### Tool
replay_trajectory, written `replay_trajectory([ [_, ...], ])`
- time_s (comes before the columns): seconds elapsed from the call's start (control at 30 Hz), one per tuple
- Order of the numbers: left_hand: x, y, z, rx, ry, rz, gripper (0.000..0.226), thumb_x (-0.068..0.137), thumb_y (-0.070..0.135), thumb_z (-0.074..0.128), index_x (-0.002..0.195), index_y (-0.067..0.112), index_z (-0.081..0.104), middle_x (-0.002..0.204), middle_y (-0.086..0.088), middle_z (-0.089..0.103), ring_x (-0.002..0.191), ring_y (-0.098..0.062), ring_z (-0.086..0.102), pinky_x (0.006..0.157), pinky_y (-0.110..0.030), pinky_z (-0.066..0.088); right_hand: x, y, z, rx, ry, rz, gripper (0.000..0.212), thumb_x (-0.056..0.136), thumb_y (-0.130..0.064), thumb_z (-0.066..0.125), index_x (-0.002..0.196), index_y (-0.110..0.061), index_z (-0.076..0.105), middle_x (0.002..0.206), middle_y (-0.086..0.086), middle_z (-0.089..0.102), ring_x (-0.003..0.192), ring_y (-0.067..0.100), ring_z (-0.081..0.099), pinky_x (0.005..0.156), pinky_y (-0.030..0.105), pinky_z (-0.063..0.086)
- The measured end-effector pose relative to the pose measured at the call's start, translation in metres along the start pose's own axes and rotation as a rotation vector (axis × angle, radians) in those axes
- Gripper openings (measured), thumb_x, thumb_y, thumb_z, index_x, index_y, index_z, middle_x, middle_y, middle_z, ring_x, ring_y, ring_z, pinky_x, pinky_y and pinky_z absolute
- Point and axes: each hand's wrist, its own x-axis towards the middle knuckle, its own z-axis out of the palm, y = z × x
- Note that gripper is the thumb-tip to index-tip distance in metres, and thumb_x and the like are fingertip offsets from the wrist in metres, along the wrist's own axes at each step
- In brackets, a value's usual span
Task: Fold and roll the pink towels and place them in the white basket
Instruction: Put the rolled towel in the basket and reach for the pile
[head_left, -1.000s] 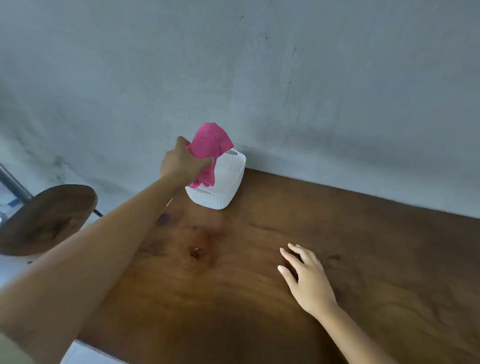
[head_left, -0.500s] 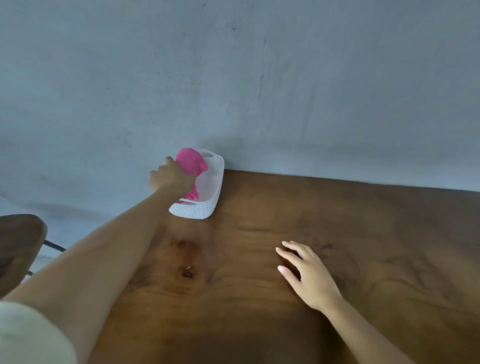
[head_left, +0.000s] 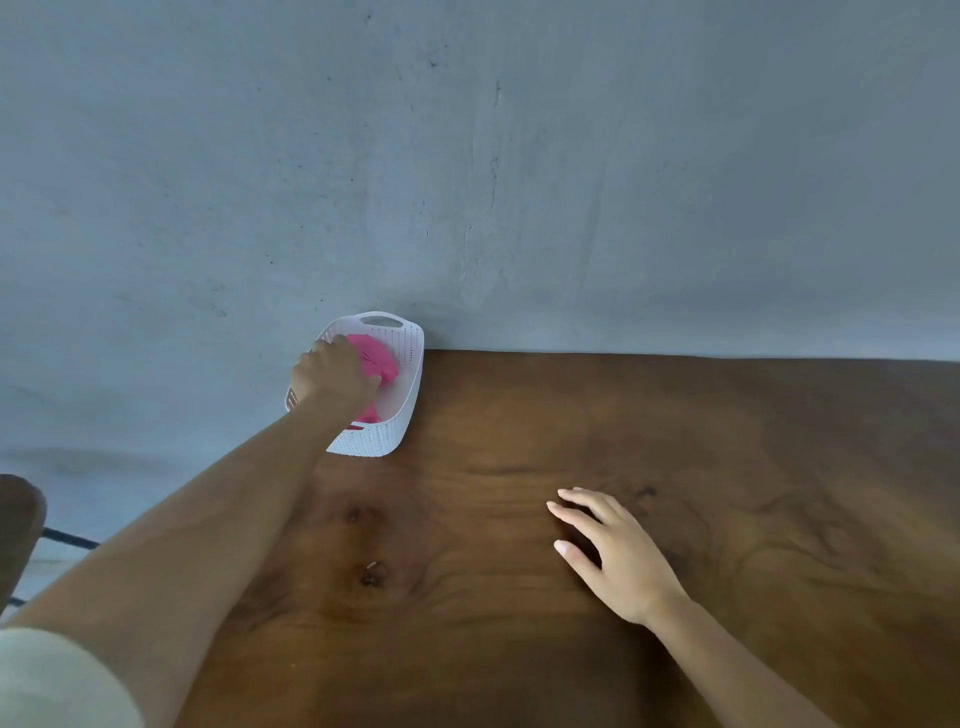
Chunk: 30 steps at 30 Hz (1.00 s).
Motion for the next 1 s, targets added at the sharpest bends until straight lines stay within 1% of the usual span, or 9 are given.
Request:
replay_trajectory([
  [0.1,0.008,-0.002,0.006,-0.055,0.019,0.01,0.058,0.091,0.044,0.063,0.131,0.005,0.048,0.122,-0.014,0.058,0.114,-0.036,0.061,0.084,-0.04,0.051,0.0,-0.002,0.0,-0.005,-0.003,0.005,0.049,0.102,-0.055,0.041,0.148,-0.04,0.046,0.155,-0.028,0.03,0.147,-0.007,0.017,0.118,0.022,0.025],
  [0.2,0.014,-0.001,0.006,-0.045,0.016,0.011,0.061,0.086,0.048,0.068,0.127,0.005,0.053,0.12,-0.013,0.06,0.11,-0.035,0.063,0.079,-0.04,0.053,-0.001,-0.003,0.0,-0.019,-0.012,0.008,0.05,0.103,-0.054,0.038,0.149,-0.038,0.045,0.156,-0.024,0.03,0.147,-0.008,0.014,0.12,0.021,0.02],
  [0.27,0.015,0.002,0.007,-0.03,0.029,0.031,0.066,0.086,0.054,0.068,0.128,0.006,0.053,0.121,-0.014,0.06,0.112,-0.036,0.062,0.081,-0.041,0.053,-0.001,-0.005,0.0,-0.017,-0.026,0.015,0.05,0.104,-0.052,0.038,0.15,-0.036,0.044,0.158,-0.023,0.029,0.148,-0.006,0.012,0.121,0.02,0.015],
  [0.33,0.01,0.009,0.003,-0.001,0.075,0.072,0.067,0.089,0.06,0.061,0.129,0.008,0.051,0.124,-0.015,0.058,0.115,-0.037,0.059,0.085,-0.042,0.051,-0.001,-0.007,0.0,-0.016,-0.036,0.023,0.049,0.105,-0.05,0.039,0.152,-0.035,0.042,0.159,-0.021,0.028,0.149,-0.004,0.012,0.122,0.021,0.013],
  [0.47,-0.022,0.034,-0.012,0.086,0.233,0.255,0.055,0.097,0.058,0.048,0.119,0.009,0.058,0.116,-0.013,0.06,0.107,-0.037,0.059,0.082,-0.04,0.048,-0.006,-0.008,-0.008,0.046,-0.031,0.099,0.049,0.103,-0.052,0.043,0.149,-0.036,0.044,0.153,-0.02,0.034,0.145,0.0,0.025,0.119,0.025,0.027],
  [0.53,-0.046,0.05,-0.018,0.066,0.254,0.347,0.051,0.099,0.054,0.046,0.116,0.008,0.059,0.114,-0.014,0.061,0.104,-0.037,0.059,0.079,-0.041,0.049,-0.014,-0.004,-0.016,0.074,-0.004,0.126,0.046,0.102,-0.05,0.045,0.146,-0.036,0.047,0.147,-0.022,0.04,0.139,-0.001,0.032,0.115,0.024,0.033],
  [0.67,-0.109,0.088,-0.015,-0.127,0.217,0.523,0.038,0.099,0.047,0.048,0.103,0.011,0.061,0.099,-0.01,0.061,0.095,-0.033,0.06,0.073,-0.041,0.053,-0.044,0.016,-0.038,0.074,0.062,0.163,0.038,0.103,-0.043,0.048,0.139,-0.032,0.055,0.136,-0.022,0.049,0.131,-0.004,0.038,0.107,0.019,0.037],
  [0.8,-0.181,0.127,0.002,-0.163,0.112,0.652,0.032,0.101,0.049,0.045,0.096,0.02,0.059,0.088,0.003,0.057,0.086,-0.019,0.057,0.062,-0.031,0.044,-0.095,0.05,-0.062,0.061,0.094,0.221,0.032,0.104,-0.042,0.047,0.133,-0.033,0.058,0.129,-0.023,0.052,0.126,-0.005,0.04,0.105,0.023,0.042],
  [1.0,-0.278,0.199,0.035,-0.242,0.004,0.74,0.027,0.1,0.05,0.049,0.102,0.025,0.059,0.092,0.009,0.059,0.088,-0.015,0.058,0.069,-0.03,0.053,-0.194,0.11,-0.098,0.046,0.165,0.325,0.03,0.103,-0.041,0.047,0.128,-0.032,0.061,0.124,-0.022,0.055,0.123,-0.003,0.043,0.101,0.021,0.043],
])
